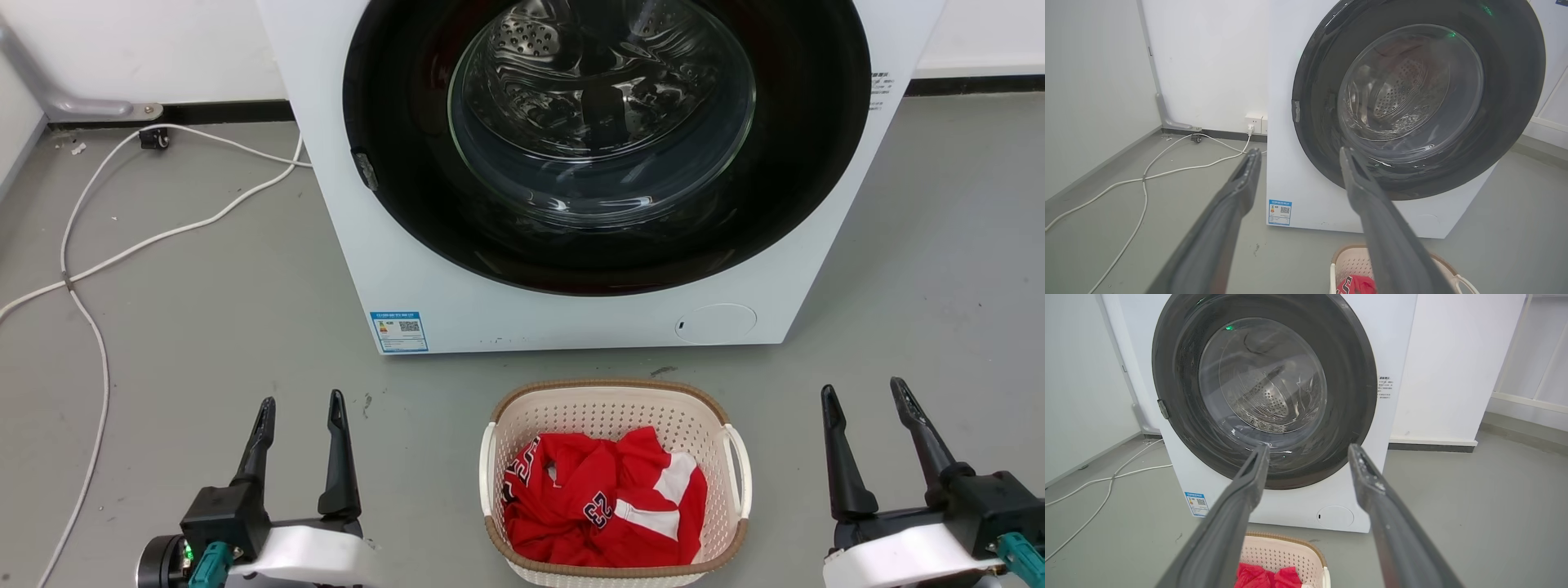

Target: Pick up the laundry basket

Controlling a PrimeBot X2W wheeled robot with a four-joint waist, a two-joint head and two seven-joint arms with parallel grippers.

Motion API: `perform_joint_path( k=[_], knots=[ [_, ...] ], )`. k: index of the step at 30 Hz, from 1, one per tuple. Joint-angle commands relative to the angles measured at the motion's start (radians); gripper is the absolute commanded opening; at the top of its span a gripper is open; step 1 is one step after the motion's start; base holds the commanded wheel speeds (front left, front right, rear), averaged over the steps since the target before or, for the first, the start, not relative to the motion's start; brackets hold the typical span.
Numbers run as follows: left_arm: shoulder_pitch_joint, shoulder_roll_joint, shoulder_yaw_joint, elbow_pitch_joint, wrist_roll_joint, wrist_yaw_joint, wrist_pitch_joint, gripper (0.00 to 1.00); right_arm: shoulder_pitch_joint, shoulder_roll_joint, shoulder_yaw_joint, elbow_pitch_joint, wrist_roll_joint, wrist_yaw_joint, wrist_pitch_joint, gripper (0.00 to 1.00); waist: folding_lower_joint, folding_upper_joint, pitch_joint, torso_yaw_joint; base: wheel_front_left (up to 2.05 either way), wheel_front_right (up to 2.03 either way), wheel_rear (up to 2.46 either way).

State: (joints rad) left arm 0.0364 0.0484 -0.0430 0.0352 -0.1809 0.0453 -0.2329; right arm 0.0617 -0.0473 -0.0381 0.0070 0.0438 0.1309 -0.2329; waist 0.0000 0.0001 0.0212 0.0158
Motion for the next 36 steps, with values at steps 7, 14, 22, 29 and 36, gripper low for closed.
perform_joint_path(
  k=[7,14,22,29,36],
  knots=[
    [0.013,0.003,-0.009,-0.01,0.07,0.011,-0.02,1.0,0.017,-0.005,0.0,-0.013,-0.073,0.0,-0.02,1.0,0.0,-0.0001,0.001,-0.001,0.0,0.0,0.0],
    [0.021,0.003,-0.015,-0.011,0.119,0.019,-0.033,1.0,0.025,-0.005,-0.002,-0.017,-0.12,0.0,-0.033,1.0,0.0,-0.0001,0.003,0.0,0.0,0.0,0.0],
    [0.024,0.003,-0.015,-0.005,0.124,0.024,-0.033,1.0,0.024,-0.005,-0.005,-0.01,-0.112,0.0,-0.033,1.0,0.0,-0.0001,0.003,0.003,0.0,0.0,0.0],
    [0.025,0.003,-0.013,-0.002,0.125,0.026,-0.033,1.0,0.022,-0.005,-0.007,-0.005,-0.108,0.0,-0.033,1.0,0.0,-0.0001,0.003,0.002,0.0,0.0,0.0],
    [0.027,0.003,-0.012,-0.001,0.126,0.028,-0.033,1.0,0.023,-0.005,-0.005,-0.004,-0.105,0.0,-0.033,1.0,0.0,-0.0001,0.003,0.0,0.0,0.0,0.0]
  ],
)
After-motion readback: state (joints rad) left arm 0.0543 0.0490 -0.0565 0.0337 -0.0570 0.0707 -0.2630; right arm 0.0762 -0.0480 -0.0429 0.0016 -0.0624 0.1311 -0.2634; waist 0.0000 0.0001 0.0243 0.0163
